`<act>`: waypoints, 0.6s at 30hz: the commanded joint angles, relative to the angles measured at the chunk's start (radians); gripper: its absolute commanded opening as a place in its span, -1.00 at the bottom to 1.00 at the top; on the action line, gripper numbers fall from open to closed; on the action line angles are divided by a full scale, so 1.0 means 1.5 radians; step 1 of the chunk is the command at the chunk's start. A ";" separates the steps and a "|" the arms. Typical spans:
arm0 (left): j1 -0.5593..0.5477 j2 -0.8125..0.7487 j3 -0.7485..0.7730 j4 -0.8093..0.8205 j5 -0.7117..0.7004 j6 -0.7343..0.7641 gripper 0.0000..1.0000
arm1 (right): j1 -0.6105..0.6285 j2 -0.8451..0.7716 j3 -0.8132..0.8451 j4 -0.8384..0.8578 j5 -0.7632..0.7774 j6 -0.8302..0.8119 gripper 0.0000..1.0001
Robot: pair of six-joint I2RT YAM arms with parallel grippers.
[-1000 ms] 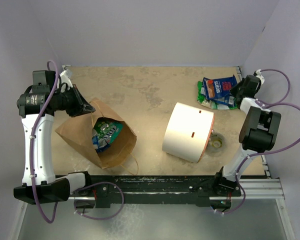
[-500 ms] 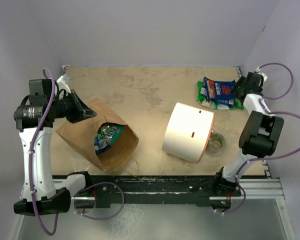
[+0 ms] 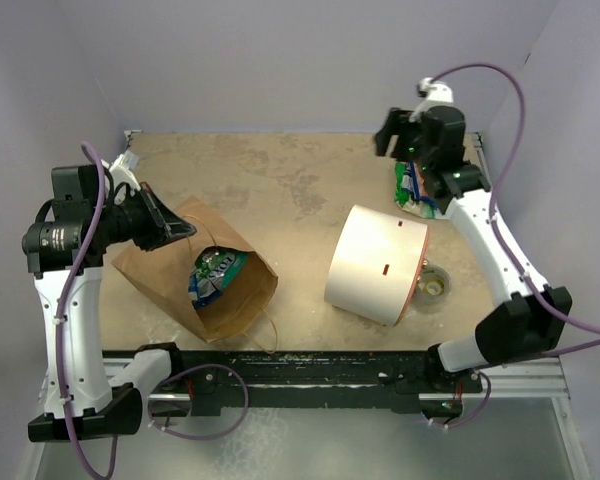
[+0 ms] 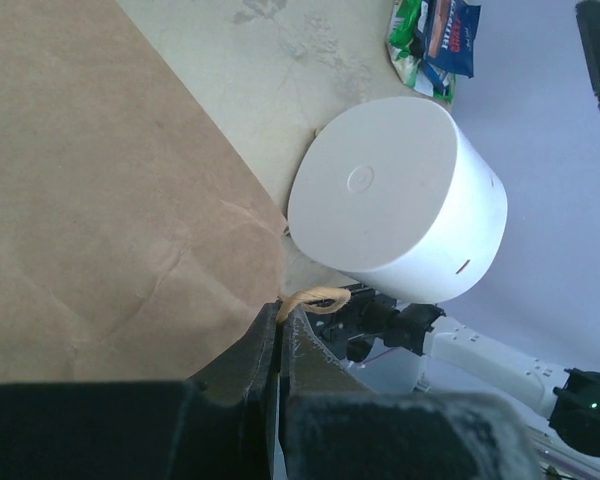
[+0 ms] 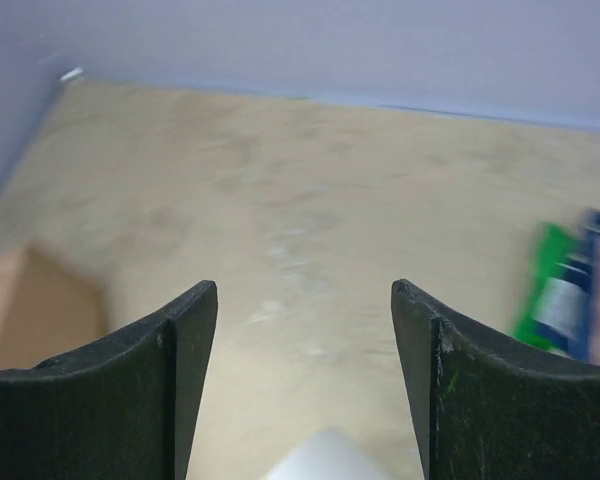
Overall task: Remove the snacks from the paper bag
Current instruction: Take out the snack from the paper bag.
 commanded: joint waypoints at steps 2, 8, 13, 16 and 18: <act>-0.002 0.003 0.011 0.049 0.035 -0.025 -1.00 | 0.210 -0.086 -0.028 0.027 -0.136 -0.109 0.44; -0.002 -0.006 0.003 0.038 0.031 -0.020 -1.00 | 0.443 -0.166 -0.162 0.102 -0.223 -0.259 0.43; -0.002 -0.009 0.013 0.016 0.025 -0.010 -1.00 | 0.602 -0.189 -0.260 0.180 -0.289 -0.415 0.40; -0.002 -0.011 0.016 0.004 0.017 -0.006 -1.00 | 0.637 -0.174 -0.313 0.249 -0.326 -0.503 0.30; -0.002 -0.016 0.015 -0.001 0.014 -0.006 -1.00 | 0.646 -0.144 -0.329 0.279 -0.329 -0.567 0.26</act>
